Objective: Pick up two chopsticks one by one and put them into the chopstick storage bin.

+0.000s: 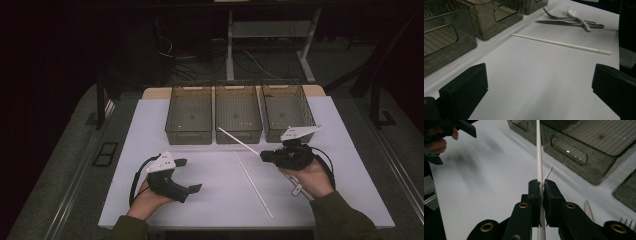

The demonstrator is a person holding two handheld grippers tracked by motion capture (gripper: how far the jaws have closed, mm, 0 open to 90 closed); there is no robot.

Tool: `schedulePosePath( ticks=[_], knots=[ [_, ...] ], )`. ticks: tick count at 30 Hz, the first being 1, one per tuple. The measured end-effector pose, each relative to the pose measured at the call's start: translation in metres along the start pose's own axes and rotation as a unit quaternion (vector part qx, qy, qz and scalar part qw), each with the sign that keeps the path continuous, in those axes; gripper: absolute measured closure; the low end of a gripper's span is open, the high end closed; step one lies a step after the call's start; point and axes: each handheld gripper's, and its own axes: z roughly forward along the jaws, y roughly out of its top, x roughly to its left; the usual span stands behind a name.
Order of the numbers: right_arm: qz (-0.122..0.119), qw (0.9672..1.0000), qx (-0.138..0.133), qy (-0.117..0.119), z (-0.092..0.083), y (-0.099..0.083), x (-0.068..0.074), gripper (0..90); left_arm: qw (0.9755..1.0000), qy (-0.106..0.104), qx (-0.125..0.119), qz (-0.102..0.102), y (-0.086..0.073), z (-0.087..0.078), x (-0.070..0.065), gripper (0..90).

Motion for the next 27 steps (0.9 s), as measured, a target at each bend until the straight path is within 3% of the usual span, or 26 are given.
schedulePosePath(
  ticks=[14, 27],
  knots=[
    [-0.004, 0.9999, 0.005, -0.012, 0.021, 0.037, -0.006, 84.3, 1.0000, 0.002, 0.004, 0.005, 0.000, 0.001, 0.000, 0.0],
    [0.000, 0.9997, 0.009, -0.023, 0.049, 0.076, -0.002, 84.2, 1.0000, 0.004, 0.002, 0.006, -0.001, 0.000, 0.001, 0.0]
  ],
)
